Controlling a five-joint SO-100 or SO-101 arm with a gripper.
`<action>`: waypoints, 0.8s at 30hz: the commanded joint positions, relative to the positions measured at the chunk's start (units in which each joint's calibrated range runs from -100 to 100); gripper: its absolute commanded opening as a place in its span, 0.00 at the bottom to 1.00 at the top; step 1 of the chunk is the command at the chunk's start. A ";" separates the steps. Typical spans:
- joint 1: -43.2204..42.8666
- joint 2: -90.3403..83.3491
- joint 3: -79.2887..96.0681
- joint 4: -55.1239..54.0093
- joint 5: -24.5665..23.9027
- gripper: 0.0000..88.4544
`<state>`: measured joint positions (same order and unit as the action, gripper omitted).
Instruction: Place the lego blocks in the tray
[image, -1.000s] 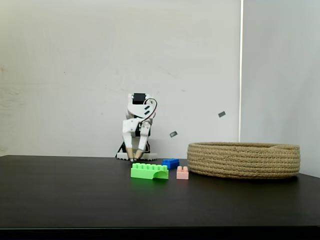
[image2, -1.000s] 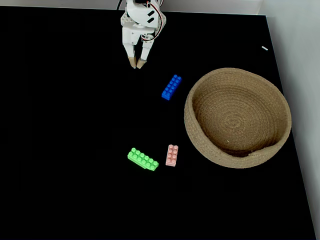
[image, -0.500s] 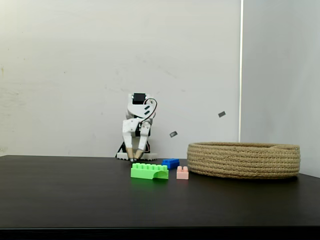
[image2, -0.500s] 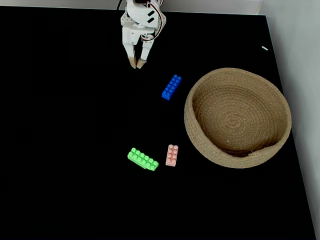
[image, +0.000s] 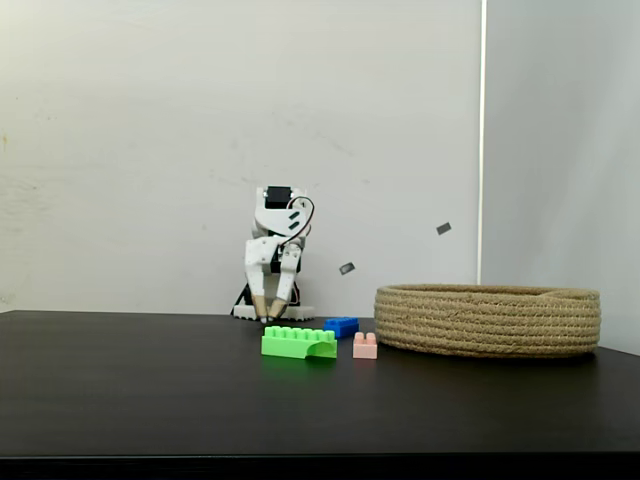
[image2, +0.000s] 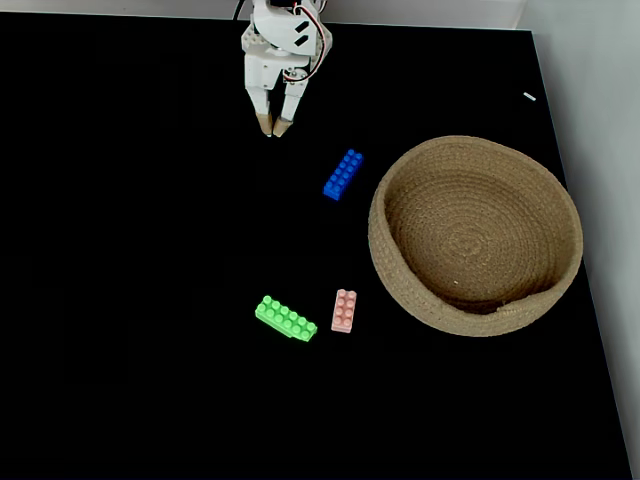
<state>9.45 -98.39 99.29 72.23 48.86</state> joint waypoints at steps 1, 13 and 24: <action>-0.05 -0.41 0.71 0.37 -0.15 0.00; -0.38 -0.41 0.71 0.28 -1.90 0.00; 0.20 1.05 -0.11 -10.05 -8.40 0.00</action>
<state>9.45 -98.39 99.29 66.79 43.88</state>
